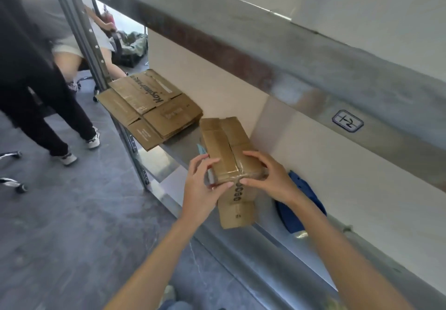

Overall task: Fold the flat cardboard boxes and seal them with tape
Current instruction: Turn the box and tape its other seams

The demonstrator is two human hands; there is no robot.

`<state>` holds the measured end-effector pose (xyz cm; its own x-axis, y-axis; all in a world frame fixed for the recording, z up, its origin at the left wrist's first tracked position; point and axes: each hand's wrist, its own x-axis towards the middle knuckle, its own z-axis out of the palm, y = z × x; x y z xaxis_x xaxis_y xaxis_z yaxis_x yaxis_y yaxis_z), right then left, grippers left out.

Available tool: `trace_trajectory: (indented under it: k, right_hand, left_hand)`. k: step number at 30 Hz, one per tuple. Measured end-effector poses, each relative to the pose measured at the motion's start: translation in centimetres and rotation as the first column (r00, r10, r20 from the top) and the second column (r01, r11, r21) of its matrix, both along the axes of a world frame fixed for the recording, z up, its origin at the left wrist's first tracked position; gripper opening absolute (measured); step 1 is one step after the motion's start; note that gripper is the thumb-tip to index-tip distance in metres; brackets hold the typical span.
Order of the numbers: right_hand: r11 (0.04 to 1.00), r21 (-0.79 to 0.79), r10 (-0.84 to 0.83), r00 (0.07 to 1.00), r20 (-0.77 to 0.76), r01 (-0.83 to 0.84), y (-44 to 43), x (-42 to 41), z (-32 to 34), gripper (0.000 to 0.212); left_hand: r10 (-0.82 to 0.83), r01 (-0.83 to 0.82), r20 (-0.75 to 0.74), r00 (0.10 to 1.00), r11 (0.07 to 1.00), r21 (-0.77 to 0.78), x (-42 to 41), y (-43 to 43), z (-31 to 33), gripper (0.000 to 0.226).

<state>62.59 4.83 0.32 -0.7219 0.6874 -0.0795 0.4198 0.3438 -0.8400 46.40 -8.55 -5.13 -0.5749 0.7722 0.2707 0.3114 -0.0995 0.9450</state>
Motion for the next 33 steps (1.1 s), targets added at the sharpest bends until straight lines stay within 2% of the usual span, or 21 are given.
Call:
trace_trajectory:
  k: [10,13,15,17,19,24,27,33]
  right_hand:
    - [0.999,0.038,0.032,0.999,0.0,-0.032,0.5,2.5,-1.9,0.071]
    - [0.994,0.047,-0.102,0.995,-0.013,0.103,0.6,4.2,-2.2,0.066]
    - [0.958,0.154,-0.249,0.968,0.021,0.243,0.9,5.9,-2.8,0.053]
    - [0.915,0.261,-0.342,0.934,0.099,0.307,0.9,7.7,-3.6,0.045]
    - [0.901,0.29,-0.391,0.896,0.213,0.324,0.6,9.2,-4.3,0.05]
    - [0.912,0.218,-0.408,0.826,0.388,0.348,-0.8,10.7,-5.7,0.071]
    - [0.928,0.157,-0.371,0.829,0.417,0.337,-1.3,10.5,-5.9,0.069]
    - [0.954,0.131,-0.298,0.824,0.482,0.269,-0.5,10.7,-5.6,0.089]
  left_hand:
    - [-0.008,0.003,-0.096,0.995,0.999,-0.054,2.1,0.3,-1.0,0.055]
    - [-0.095,0.08,-0.157,0.983,0.992,-0.103,1.1,-0.1,-0.5,0.056]
    - [-0.159,0.134,-0.195,0.968,0.982,-0.134,0.5,-0.6,0.0,0.064]
    - [-0.207,0.177,-0.199,0.958,0.971,-0.16,0.1,-1.0,0.3,0.073]
    - [-0.218,0.183,-0.194,0.956,0.965,-0.186,-0.1,-1.2,0.3,0.077]
    - [-0.187,0.165,-0.085,0.979,0.961,-0.223,-0.1,-2.0,0.3,0.078]
    - [-0.182,0.166,-0.048,0.982,0.959,-0.231,0.1,-2.4,0.3,0.075]
    - [-0.156,0.141,-0.038,0.987,0.957,-0.255,0.6,-3.3,0.2,0.074]
